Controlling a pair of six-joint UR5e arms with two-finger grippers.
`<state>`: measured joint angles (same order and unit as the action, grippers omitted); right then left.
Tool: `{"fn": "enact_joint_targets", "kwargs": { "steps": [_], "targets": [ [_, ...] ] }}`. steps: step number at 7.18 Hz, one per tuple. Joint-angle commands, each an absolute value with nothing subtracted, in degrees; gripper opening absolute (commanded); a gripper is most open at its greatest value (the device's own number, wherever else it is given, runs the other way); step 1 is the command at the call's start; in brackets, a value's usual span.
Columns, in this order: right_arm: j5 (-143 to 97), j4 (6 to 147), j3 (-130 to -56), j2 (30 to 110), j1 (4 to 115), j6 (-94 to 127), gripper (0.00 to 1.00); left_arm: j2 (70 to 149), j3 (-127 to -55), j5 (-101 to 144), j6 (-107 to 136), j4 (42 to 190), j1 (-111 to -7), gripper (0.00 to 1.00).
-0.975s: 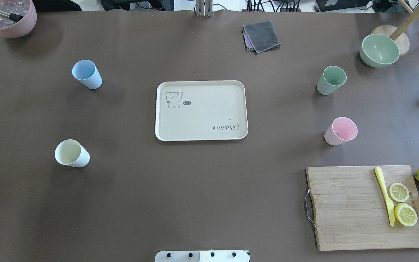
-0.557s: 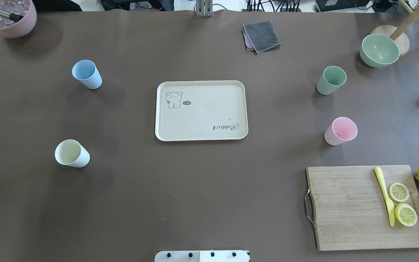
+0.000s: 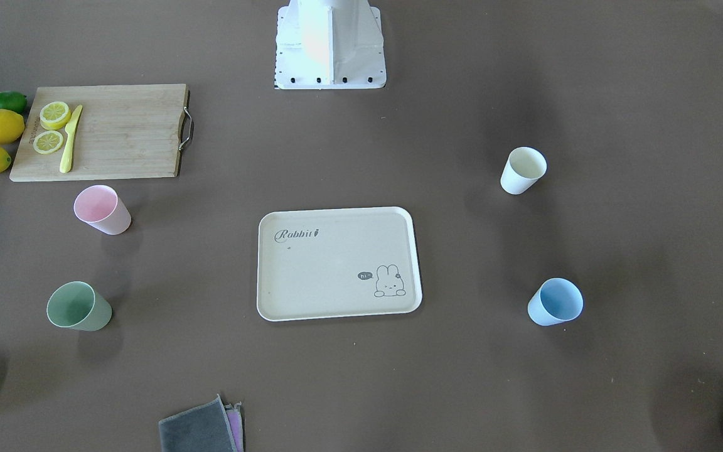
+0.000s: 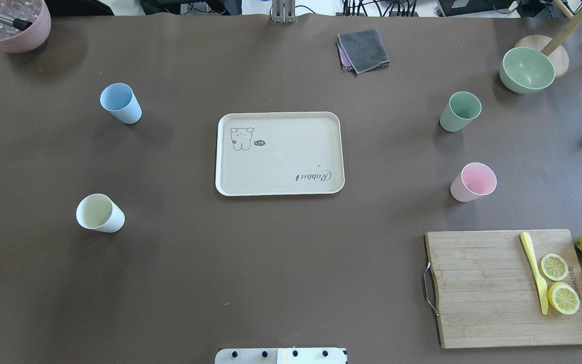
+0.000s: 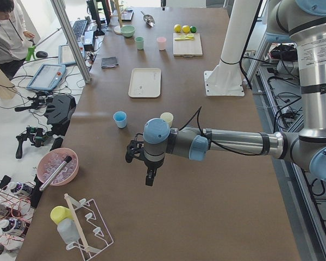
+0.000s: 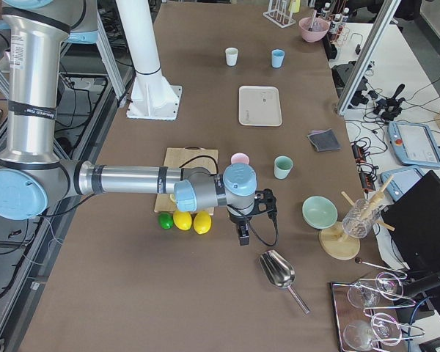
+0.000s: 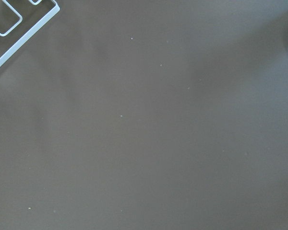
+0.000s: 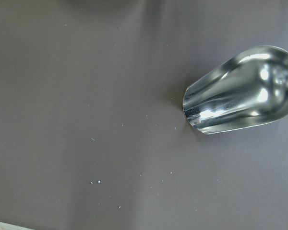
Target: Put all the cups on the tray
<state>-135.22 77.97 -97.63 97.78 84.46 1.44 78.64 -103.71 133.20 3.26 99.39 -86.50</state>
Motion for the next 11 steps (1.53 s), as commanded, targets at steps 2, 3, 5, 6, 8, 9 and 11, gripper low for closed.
{"fn": "enact_joint_targets", "kwargs": {
  "steps": [2, 3, 5, 6, 8, 9, 11],
  "targets": [
    [-135.26, 77.18, -97.73, 97.64, 84.46, 0.54, 1.0, 78.4, -103.88, 133.23, 10.81, 98.62, -86.83, 0.98],
    [-135.26, 74.99, -97.39, 97.65, 84.46, 0.7, 1.0, 78.14, -103.8, 134.81, 10.55, 99.22, -87.01, 0.98],
    [-135.44, 74.53, -97.56, 98.08, 84.46, 1.22, 1.0, 76.83, -104.76, 134.64, 9.76, 102.9, -86.92, 0.98],
    [-136.4, 74.27, -97.38, 98.43, 84.46, 1.49, 1.0, 76.82, -104.5, 134.65, 9.76, 105.27, -86.84, 0.98],
    [-141.46, 74.18, -97.73, 98.35, 84.38, 3.06, 1.0, 77.25, -105.98, 139.35, 10.45, 105.56, -86.66, 0.98],
    [-143.5, 73.22, -98.87, 98.0, 84.11, 7.08, 1.0, 78.3, -106.34, 141.66, 10.63, 105.82, -86.4, 0.97],
    [-143.09, 63.26, -100.45, 97.74, 77.91, 25.38, 1.0, 83.03, -106.96, 141.15, 19.56, 108.7, -81.94, 0.97]
  ]
}}
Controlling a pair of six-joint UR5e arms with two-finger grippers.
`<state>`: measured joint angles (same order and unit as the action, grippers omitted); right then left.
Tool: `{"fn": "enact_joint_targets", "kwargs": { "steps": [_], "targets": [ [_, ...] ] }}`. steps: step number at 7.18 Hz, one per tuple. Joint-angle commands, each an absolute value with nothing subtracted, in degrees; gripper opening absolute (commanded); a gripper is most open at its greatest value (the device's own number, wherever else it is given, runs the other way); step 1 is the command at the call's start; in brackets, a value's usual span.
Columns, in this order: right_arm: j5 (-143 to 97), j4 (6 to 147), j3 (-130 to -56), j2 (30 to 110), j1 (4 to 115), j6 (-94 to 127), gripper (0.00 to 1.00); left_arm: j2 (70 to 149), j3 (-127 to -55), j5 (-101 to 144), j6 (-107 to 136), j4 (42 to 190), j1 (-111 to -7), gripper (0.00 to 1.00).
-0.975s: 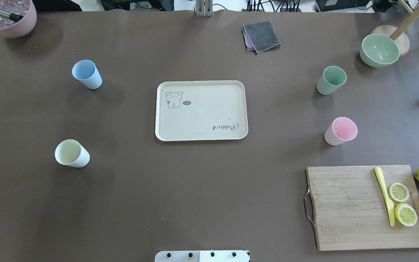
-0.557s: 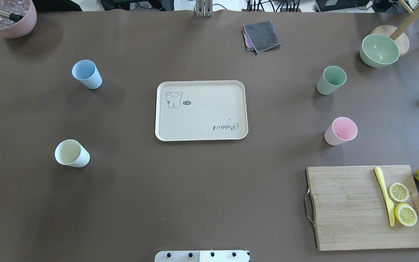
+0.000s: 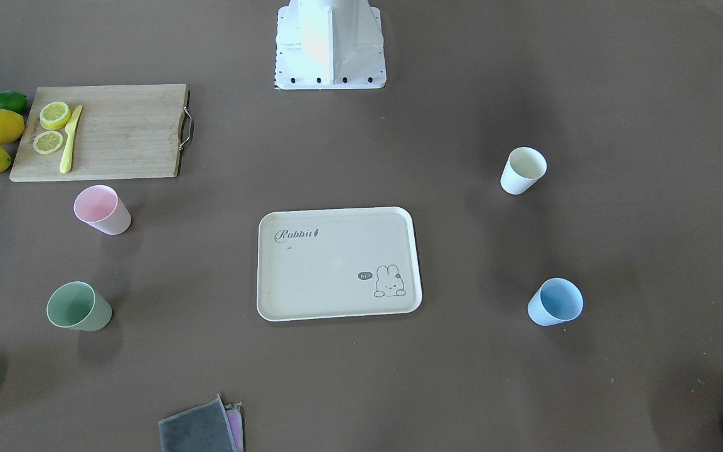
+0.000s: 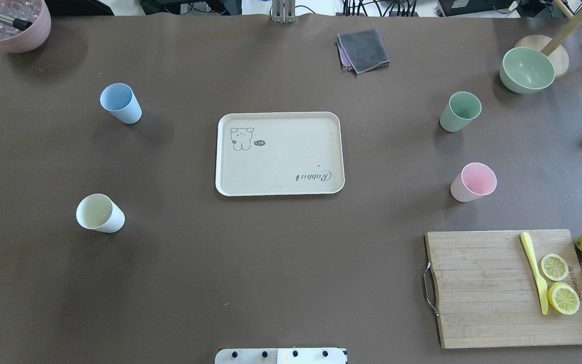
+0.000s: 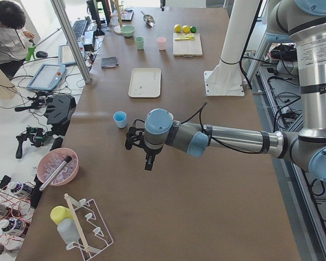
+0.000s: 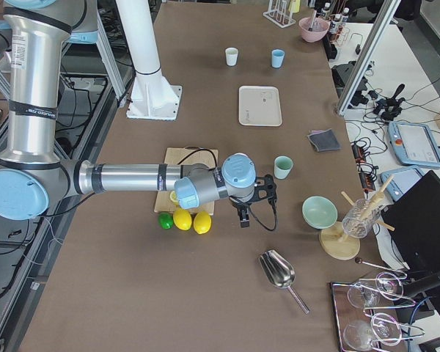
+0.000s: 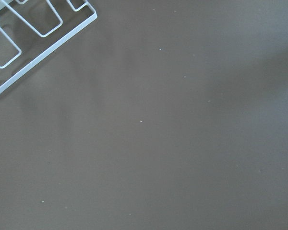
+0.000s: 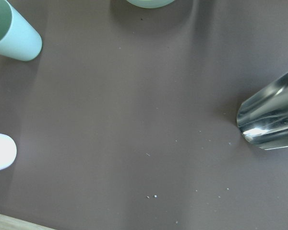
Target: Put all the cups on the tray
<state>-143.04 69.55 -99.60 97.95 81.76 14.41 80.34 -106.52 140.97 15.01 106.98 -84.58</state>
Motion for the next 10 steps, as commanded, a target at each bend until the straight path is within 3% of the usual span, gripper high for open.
{"fn": "enact_joint_targets", "kwargs": {
  "steps": [1, 4, 8, 9, 10],
  "targets": [
    [-142.04, 57.36, -100.11, 97.82, 74.13, 31.23, 1.0, 85.41, -108.01, 140.72, 24.65, 108.72, -78.43, 0.97],
    [-136.76, 56.43, -100.02, 94.68, 65.24, 36.28, 1.0, 88.68, -111.35, 134.13, 39.08, 108.63, -67.35, 0.97],
    [-130.61, 56.51, -98.27, 89.04, 55.12, 45.88, 0.97, 90.62, -112.32, 131.05, 41.4, 108.46, -62.41, 0.97],
    [-130.43, 56.34, -97.13, 88.95, 54.41, 45.79, 0.93, 90.62, -112.41, 131.04, 41.48, 108.46, -62.49, 0.97],
    [-130.6, 56.34, -96.68, 89.38, 54.32, 45.88, 0.82, 90.79, -112.5, 131.04, 42.62, 108.46, -62.4, 0.97]
  ]
}}
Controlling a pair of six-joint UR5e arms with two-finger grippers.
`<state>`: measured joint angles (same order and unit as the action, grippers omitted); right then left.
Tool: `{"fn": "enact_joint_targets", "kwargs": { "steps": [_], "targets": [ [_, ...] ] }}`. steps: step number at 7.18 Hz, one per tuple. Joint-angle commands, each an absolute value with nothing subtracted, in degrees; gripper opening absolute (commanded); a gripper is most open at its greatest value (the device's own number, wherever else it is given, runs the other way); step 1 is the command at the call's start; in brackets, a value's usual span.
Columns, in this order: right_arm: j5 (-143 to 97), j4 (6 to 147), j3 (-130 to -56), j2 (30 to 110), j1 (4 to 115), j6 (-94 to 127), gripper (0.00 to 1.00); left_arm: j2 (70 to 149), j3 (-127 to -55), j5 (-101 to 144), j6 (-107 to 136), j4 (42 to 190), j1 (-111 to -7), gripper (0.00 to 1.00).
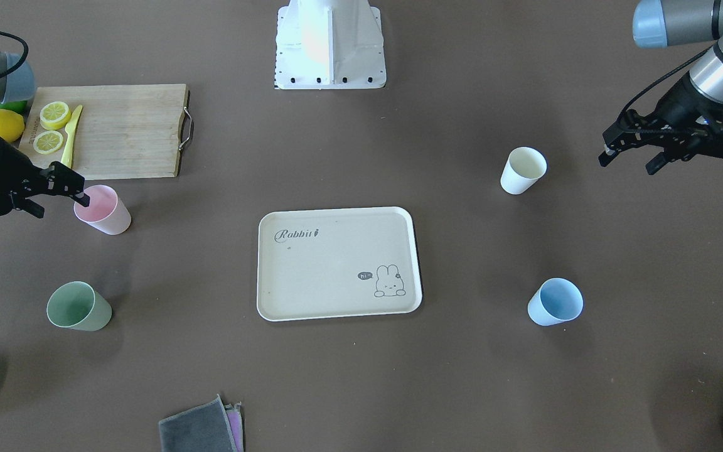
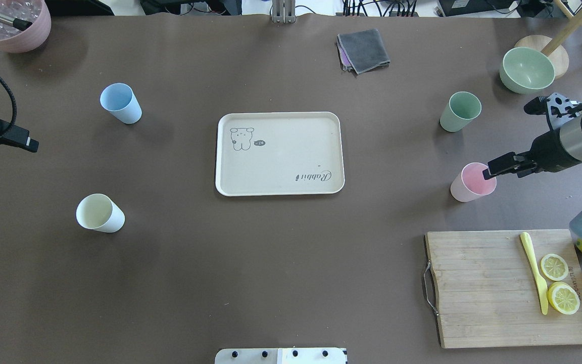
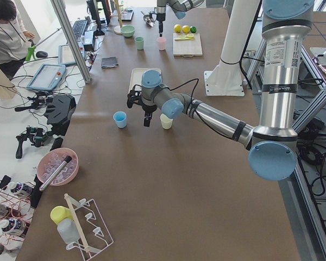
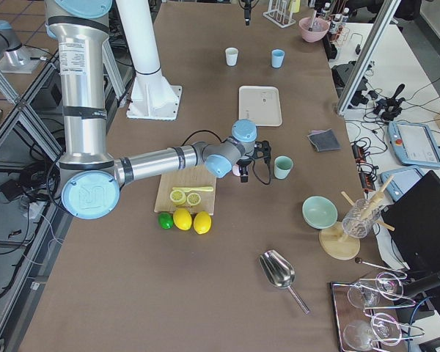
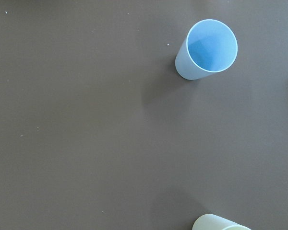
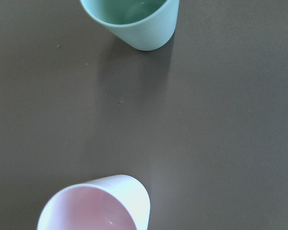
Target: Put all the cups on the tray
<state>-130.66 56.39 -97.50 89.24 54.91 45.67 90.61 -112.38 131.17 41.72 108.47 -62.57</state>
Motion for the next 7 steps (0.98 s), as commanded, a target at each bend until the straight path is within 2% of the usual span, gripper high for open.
{"fn": "enact_joint_targets", "kwargs": {
  "steps": [1, 2, 3, 6, 7],
  "targets": [
    [-130.61, 56.34, -96.68, 89.38, 53.97, 45.97, 0.7, 90.97, -112.41, 131.04, 43.24, 108.46, -62.4, 0.97],
    [-130.87, 56.42, -96.51, 88.95, 53.79, 46.14, 0.14, 90.97, -112.41, 130.96, 43.33, 108.46, -62.4, 0.97],
    [-131.57, 56.43, -96.59, 88.42, 53.79, 46.4, 0.0, 90.97, -112.5, 130.96, 44.55, 108.46, -62.32, 0.97],
    [-135.41, 57.3, -96.94, 85.18, 54.49, 48.32, 0.0, 90.79, -117.41, 124.31, 56.66, 108.46, -50.58, 0.97],
    [-136.48, 59.83, -97.03, 81.69, 54.84, 50.6, 0.0, 90.53, -117.6, 121.93, 57.12, 108.37, -48.19, 0.97]
  ]
}}
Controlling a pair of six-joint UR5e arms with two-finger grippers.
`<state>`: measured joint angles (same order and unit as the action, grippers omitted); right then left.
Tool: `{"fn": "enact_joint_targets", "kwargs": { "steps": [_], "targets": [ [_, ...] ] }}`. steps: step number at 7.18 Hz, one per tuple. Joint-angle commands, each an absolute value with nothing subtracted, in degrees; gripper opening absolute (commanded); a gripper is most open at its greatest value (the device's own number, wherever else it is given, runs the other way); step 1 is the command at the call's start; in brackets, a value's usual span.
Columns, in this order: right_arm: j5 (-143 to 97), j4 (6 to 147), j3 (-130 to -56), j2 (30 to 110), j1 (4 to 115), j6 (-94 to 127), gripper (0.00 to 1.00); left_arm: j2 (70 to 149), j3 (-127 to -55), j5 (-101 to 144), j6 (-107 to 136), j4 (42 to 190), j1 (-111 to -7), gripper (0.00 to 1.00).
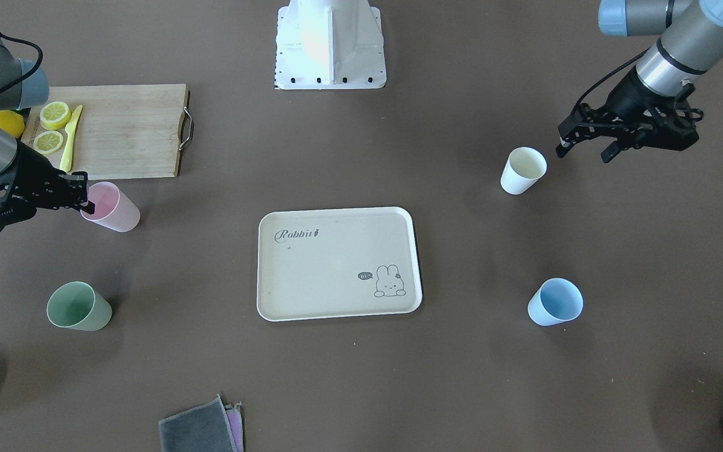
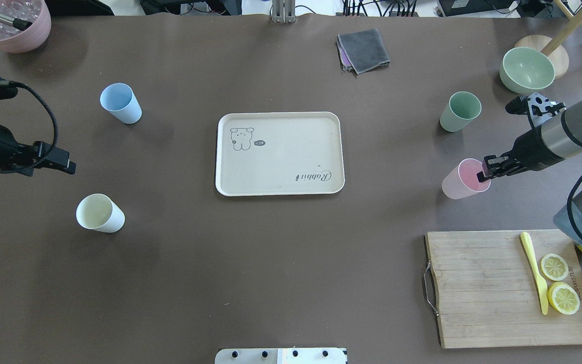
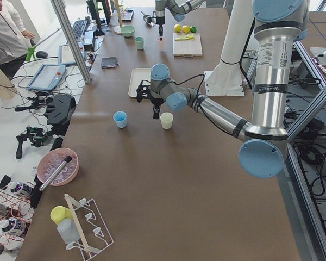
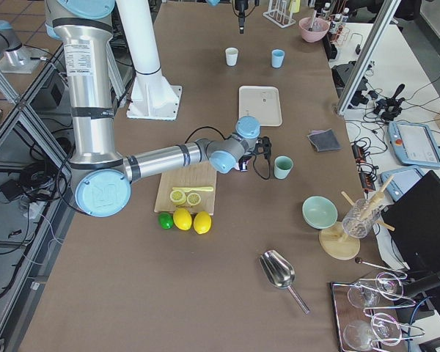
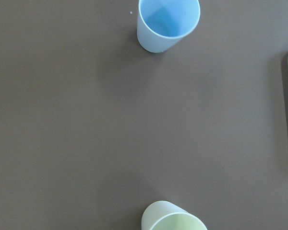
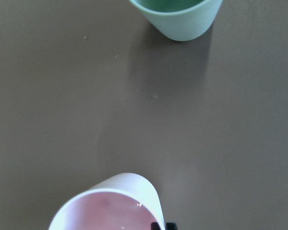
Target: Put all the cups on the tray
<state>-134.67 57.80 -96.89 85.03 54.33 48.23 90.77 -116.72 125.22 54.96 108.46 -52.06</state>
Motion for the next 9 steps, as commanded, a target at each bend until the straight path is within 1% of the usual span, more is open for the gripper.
{"fn": "enact_joint_targets", "kwargs": {
  "steps": [1, 2, 4, 5, 6, 7, 8, 9],
  "targets": [
    [-136.23, 63.94, -96.86, 76.6, 54.67, 52.37, 0.0, 89.48, -117.08, 118.51, 57.04, 108.37, -45.38, 0.97],
    [-135.88, 67.38, -96.59, 71.51, 53.8, 55.6, 0.0, 88.6, -115.68, 117.52, 56.08, 108.46, -44.92, 0.97],
    [-134.39, 69.77, -95.46, 65.6, 51.51, 58.96, 0.0, 86.75, -115.22, 117.42, 54.93, 109.16, -44.56, 0.96],
    [-131.77, 73.87, -94.49, 61.39, 49.33, 59.15, 0.0, 87.88, -113.75, 117.51, 55.37, 109.25, -43.52, 0.93],
    [-128.88, 74.7, -94.4, 60.56, 47.13, 59.15, 0.0, 89.89, -112.08, 117.51, 56.59, 109.94, -42.98, 0.93],
    [-128.33, 74.71, -94.31, 60.47, 45.8, 59.24, 0.0, 90.17, -111.71, 117.42, 57.12, 109.95, -41.33, 0.9],
    [-125.97, 74.71, -93.87, 60.29, 43.7, 59.15, 0.0, 90.09, -111.8, 117.51, 57.13, 109.95, -41.22, 0.69],
    [-125.16, 74.36, -93.78, 60.03, 42.99, 59.24, 0.0, 90.09, -111.71, 117.42, 57.13, 109.95, -41.13, 0.27]
  ]
}}
